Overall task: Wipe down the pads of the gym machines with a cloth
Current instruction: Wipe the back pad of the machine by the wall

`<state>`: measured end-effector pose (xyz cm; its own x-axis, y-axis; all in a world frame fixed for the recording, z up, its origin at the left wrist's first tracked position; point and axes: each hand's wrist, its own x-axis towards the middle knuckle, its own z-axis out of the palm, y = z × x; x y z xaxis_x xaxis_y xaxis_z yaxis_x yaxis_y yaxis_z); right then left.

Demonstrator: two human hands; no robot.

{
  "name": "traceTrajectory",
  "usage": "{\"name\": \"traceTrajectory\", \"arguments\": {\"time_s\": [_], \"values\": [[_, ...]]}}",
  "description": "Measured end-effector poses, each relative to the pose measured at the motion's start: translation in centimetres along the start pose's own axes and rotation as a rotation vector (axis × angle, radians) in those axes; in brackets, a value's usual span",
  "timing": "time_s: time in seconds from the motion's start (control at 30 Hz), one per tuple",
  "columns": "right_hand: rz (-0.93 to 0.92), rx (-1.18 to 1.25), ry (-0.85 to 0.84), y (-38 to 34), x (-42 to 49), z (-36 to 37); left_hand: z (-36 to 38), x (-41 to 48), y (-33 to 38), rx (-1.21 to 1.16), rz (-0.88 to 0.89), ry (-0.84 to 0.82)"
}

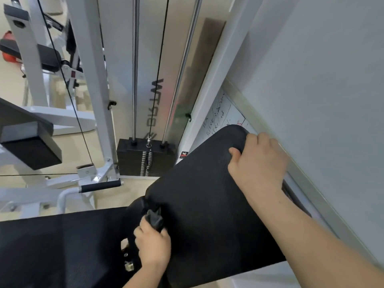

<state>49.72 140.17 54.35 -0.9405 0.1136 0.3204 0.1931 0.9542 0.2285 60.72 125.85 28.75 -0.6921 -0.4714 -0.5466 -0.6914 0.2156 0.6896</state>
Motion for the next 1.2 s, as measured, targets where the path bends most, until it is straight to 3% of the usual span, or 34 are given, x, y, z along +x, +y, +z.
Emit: {"name": "traceTrajectory", "arguments": {"time_s": [0.07,0.13,0.23,0.3,0.33,0.43,0.6,0.67,0.73,0.83,0.93,1.0,1.1,1.2], "values": [[-0.009,-0.005,0.01,0.1,-0.3,-0.2,0.3,-3.2,0.6,-0.077,-0.019,-0.029],[-0.02,-0.015,0.005,0.4,-0.5,-0.5,-0.4,-3.4,4.3,-0.13,0.088,-0.038],[-0.015,-0.026,0.001,0.6,-0.8,-0.5,-2.4,-1.3,12.8,-0.173,0.53,-0.096],[-0.013,-0.026,0.013,0.6,-1.0,-0.4,-3.3,0.2,17.6,-0.009,0.809,-0.126],[-0.015,-0.029,0.015,0.6,-1.0,-0.2,-3.3,0.9,18.8,0.068,0.868,-0.119],[-0.011,0.02,0.011,0.6,-1.0,-0.2,-2.7,2.3,16.9,0.072,0.76,-0.058],[0.123,0.591,-0.177,2.7,-1.7,-2.9,-1.2,1.9,4.4,-0.021,0.085,0.02],[0.106,0.683,-0.199,4.8,-3.7,-4.4,0.0,-2.2,0.5,-0.051,-0.033,0.009],[0.067,0.639,-0.118,7.2,-6.5,-4.6,0.9,-7.4,-1.0,-0.112,-0.077,-0.009],[0.085,0.571,-0.14,10.7,-10.4,-2.6,0.2,-10.6,3.0,-0.25,0.001,-0.045],[0.102,0.62,-0.149,13.5,-13.1,-0.7,-1.2,-10.9,12.5,-0.283,0.39,-0.122],[0.094,0.721,-0.105,14.6,-14.1,0.1,-1.2,-11.6,18.9,-0.148,0.619,-0.12],[0.131,0.877,-0.15,15.4,-14.4,0.3,0.1,-13.6,21.1,-0.026,0.632,-0.003],[0.118,0.944,-0.156,15.6,-14.9,0.8,1.3,-15.9,14.9,-0.128,0.626,0.025]]}}
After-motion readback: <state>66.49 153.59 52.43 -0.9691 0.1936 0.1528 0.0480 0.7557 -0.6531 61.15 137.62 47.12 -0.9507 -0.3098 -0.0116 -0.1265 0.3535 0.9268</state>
